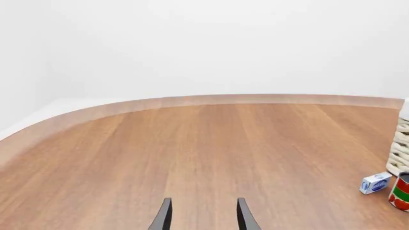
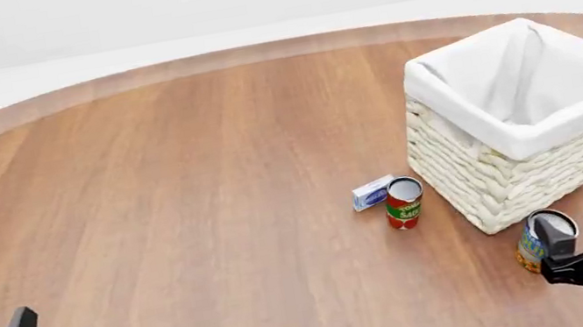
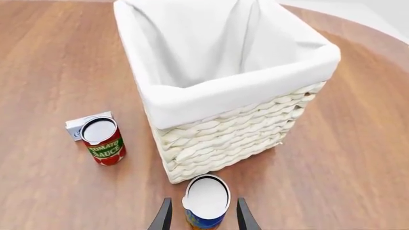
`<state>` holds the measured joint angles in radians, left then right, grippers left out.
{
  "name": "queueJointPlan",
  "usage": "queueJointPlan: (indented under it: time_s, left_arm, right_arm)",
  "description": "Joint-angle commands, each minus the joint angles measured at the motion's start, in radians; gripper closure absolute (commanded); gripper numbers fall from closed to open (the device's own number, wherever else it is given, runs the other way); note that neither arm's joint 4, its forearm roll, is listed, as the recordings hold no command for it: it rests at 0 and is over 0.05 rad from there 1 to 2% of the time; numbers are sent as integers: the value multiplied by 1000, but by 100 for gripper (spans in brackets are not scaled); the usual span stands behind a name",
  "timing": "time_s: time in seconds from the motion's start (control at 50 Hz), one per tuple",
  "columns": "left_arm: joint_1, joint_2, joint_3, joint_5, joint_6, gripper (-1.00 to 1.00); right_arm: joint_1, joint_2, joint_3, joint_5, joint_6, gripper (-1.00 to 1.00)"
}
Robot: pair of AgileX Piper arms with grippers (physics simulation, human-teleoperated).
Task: Pick up the alphabet soup and the cream cheese box, and put them in the basket.
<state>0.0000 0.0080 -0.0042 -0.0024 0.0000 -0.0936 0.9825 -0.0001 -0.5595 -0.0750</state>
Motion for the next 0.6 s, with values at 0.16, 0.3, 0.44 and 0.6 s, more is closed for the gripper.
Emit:
queueJointPlan:
  time_s: [0.16, 0.3, 0.44, 0.6]
  left_arm:
    - [0, 0, 0, 0, 0, -100]
    - [0, 0, 0, 0, 0, -100]
    - [0, 0, 0, 0, 0, -100]
    - [0, 0, 0, 0, 0, -100]
  right_arm:
    - [-1, 97, 0, -75, 4, -100]
    - [4, 139, 0, -109, 4, -100]
    - [-3, 194, 0, -153, 0, -100]
    - [1, 257, 0, -205, -5, -100]
